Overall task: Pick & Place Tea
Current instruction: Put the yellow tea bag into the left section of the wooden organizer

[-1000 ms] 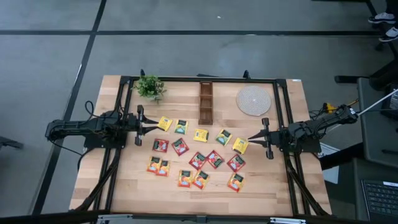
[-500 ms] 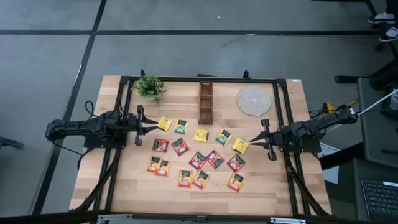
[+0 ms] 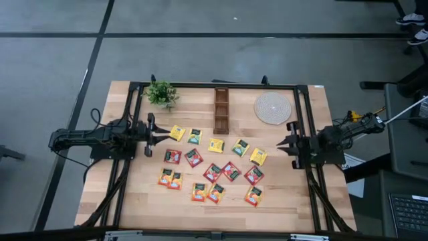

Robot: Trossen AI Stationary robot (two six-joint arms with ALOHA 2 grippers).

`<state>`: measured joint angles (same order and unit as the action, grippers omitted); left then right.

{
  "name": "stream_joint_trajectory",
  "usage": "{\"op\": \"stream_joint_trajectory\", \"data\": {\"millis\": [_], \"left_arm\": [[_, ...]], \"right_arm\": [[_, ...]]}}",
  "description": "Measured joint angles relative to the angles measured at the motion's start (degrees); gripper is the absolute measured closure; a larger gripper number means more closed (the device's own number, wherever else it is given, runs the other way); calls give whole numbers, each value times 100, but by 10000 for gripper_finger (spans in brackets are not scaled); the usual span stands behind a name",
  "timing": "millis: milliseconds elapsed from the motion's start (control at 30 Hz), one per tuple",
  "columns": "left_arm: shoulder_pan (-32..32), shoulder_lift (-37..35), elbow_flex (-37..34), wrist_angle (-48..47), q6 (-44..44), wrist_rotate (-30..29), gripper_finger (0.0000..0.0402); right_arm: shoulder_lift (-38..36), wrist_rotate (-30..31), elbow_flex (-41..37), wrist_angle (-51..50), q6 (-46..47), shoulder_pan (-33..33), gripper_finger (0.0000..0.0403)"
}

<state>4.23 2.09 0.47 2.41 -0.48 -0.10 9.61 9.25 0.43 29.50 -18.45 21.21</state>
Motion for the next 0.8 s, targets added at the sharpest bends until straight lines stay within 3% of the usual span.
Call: {"op": "stream_joint_trajectory", "data": {"millis": [200,433,633,800], "left_arm": [[0,0,0,666,-1705,-83,320],[0,0,0,1814,-3402,-559,320],[0,1,0,3032,-4016,-1330,320],[0,0,0,3986,-3652,-1750,320]], "right_arm": [[2,16,0,556,50,0,357],[0,612,0,1934,1294,0,357],[1,787,0,2580,1828,0,357],[0,1512,0,2808,1985,0,357]]}}
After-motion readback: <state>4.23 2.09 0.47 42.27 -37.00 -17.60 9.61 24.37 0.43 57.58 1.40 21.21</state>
